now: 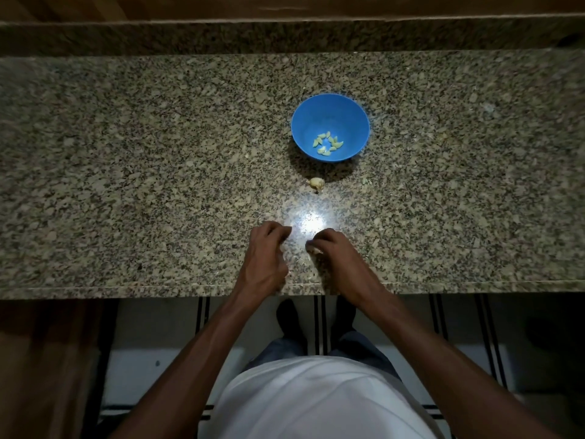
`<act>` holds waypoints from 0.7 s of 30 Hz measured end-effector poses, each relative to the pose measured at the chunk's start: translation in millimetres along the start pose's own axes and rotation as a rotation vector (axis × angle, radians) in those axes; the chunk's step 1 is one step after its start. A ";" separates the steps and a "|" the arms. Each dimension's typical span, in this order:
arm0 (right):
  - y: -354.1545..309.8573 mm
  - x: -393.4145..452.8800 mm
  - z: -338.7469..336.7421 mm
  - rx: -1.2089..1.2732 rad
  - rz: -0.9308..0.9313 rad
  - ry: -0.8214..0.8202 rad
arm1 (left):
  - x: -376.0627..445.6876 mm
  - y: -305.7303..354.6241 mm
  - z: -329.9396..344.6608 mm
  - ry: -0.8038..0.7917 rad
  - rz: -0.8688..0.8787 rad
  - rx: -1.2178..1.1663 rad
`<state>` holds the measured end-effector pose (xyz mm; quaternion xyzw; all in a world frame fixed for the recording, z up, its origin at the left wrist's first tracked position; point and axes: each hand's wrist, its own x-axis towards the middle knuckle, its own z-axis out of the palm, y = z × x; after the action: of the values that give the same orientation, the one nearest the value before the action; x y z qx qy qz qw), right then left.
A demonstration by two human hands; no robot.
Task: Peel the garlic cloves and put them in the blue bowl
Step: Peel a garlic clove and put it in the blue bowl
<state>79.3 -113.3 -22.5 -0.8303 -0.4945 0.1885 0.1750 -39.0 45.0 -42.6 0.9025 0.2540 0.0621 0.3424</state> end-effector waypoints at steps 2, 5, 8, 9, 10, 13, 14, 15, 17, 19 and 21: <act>11.3 -2.1 -3.3 0.122 0.083 0.061 | -4.4 -4.2 -2.3 -0.043 -0.016 0.015; 13.8 -7.6 -10.5 0.177 0.222 0.105 | -8.0 -0.7 -0.1 -0.244 0.010 0.033; 3.5 -19.5 -5.7 0.175 0.245 0.080 | -7.3 7.0 6.0 -0.250 0.060 0.055; -1.7 -20.5 -1.6 0.192 0.227 0.073 | -6.8 8.3 7.2 -0.239 0.076 0.063; -5.7 -20.5 4.1 0.191 0.209 0.078 | -6.5 8.6 8.5 -0.240 0.085 0.065; -10.5 -11.3 15.8 0.155 0.170 0.066 | -6.3 8.2 7.8 -0.253 0.129 0.019; -11.2 -8.3 16.3 0.161 0.161 0.060 | -6.2 8.9 6.1 -0.246 0.141 0.003; -15.0 -4.4 13.3 0.148 0.149 0.061 | -5.5 9.4 5.1 -0.230 0.147 -0.008; -12.8 2.4 9.5 0.163 0.156 0.115 | -3.9 8.9 6.1 -0.181 0.137 -0.021; -6.8 4.8 0.0 0.150 0.197 0.137 | -1.5 10.5 7.7 -0.114 0.100 -0.058; -0.2 0.0 -7.4 0.215 0.230 0.158 | 0.7 12.5 7.1 -0.042 0.079 -0.096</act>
<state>82.7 -113.9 -16.0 -0.8702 -0.3578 0.1930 0.2783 -31.1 33.3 -39.9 0.8954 0.2075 0.0690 0.3879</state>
